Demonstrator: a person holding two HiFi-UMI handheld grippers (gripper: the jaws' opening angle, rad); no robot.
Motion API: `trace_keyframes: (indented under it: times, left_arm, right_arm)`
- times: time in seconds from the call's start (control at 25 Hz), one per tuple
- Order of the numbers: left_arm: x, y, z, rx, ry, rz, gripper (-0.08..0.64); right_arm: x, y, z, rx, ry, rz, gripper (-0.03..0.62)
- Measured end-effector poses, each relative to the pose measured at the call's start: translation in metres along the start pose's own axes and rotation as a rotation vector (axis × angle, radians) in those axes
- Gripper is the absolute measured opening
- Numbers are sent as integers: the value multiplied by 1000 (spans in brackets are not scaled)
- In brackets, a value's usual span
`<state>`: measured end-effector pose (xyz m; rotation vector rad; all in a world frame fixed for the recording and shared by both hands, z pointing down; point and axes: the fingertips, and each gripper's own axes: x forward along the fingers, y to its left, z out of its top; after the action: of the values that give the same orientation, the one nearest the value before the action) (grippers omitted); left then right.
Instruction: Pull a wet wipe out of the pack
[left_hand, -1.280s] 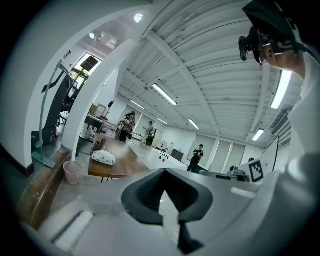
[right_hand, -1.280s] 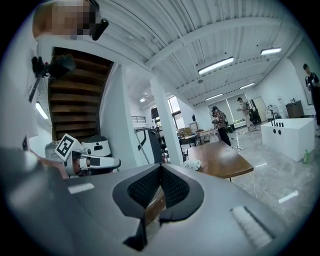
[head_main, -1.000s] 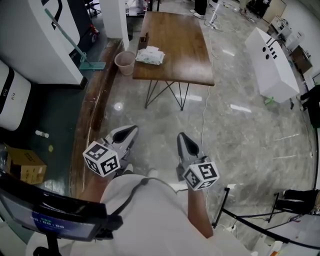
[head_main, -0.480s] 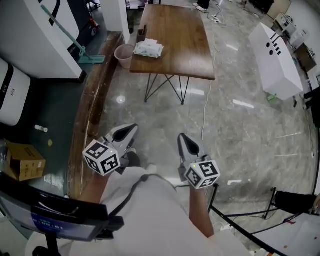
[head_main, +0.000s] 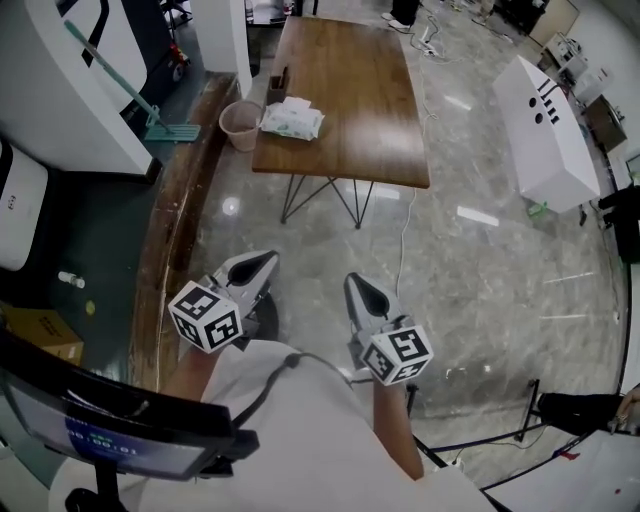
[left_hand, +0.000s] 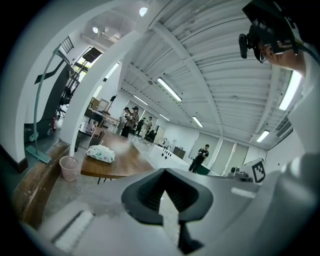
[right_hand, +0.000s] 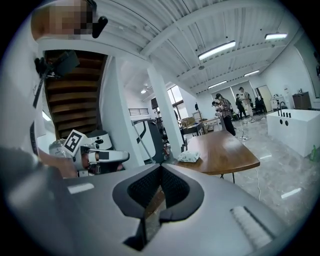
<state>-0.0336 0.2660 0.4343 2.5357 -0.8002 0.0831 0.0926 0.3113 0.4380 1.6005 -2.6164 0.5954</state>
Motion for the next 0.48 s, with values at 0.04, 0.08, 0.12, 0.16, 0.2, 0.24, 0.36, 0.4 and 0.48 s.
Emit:
trace_keyframes:
  times: [0.04, 0.08, 0.12, 0.16, 0.2, 0.24, 0.36, 0.4, 0.48]
  left_arm:
    - [8, 11, 7, -3, -2, -8, 5]
    - [17, 23, 15, -10, -7, -19, 5]
    - [24, 36, 25, -21, -12, -32, 5]
    - [32, 47, 35, -29, -17, -47, 5]
    - [39, 58, 46, -25, -18, -60, 5]
    - [47, 69, 57, -8, -14, -68, 5]
    - [68, 105, 89, 49, 11, -76, 5]
    - [75, 118, 99, 58, 20, -80, 5]
    - [90, 143, 118, 74, 34, -93, 5]
  right_arm:
    - [14, -2, 5, 3, -1, 4, 8]
    - [29, -4, 11, 6, -2, 9, 8]
    - [45, -6, 18, 8, -4, 14, 8]
    - [62, -6, 25, 6, -5, 20, 8]
    - [78, -7, 33, -2, -7, 25, 8]
    - [95, -8, 42, -12, -7, 30, 8]
    - [148, -14, 68, -39, -4, 32, 8]
    - [164, -16, 78, -43, -6, 29, 8]
    - [194, -21, 97, -46, -23, 21, 8]
